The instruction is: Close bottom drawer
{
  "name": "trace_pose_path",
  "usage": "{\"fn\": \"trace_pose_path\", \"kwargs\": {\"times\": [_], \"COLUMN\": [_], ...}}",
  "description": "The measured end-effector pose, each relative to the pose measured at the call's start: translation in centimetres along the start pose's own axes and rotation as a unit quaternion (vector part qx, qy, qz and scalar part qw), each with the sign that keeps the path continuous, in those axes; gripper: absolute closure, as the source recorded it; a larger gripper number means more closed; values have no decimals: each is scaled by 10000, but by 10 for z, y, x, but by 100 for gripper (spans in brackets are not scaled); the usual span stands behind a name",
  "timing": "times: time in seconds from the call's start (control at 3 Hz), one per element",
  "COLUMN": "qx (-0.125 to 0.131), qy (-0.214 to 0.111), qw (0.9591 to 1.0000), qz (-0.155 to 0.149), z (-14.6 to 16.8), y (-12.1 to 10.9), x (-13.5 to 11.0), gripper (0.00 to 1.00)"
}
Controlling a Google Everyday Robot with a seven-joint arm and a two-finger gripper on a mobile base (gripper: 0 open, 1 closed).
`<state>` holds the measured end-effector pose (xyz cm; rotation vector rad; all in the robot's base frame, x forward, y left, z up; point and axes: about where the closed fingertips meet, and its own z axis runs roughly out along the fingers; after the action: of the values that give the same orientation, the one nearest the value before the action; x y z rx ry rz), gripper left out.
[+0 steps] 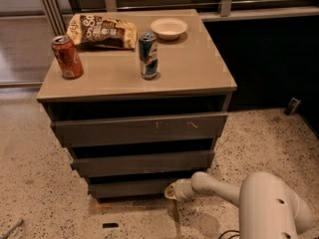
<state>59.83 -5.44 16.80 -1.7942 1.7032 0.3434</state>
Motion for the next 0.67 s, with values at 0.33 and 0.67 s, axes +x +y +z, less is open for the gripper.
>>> {"fn": "trace_pose_path", "kwargs": {"times": [0.33, 0.67], "qx": [-1098, -1599], "qy": [127, 64], "qw": [9922, 9819], "qz": [585, 1014], "z": [-16, -33], "y": [61, 100], "x": [-8, -10], "gripper": [100, 100]}}
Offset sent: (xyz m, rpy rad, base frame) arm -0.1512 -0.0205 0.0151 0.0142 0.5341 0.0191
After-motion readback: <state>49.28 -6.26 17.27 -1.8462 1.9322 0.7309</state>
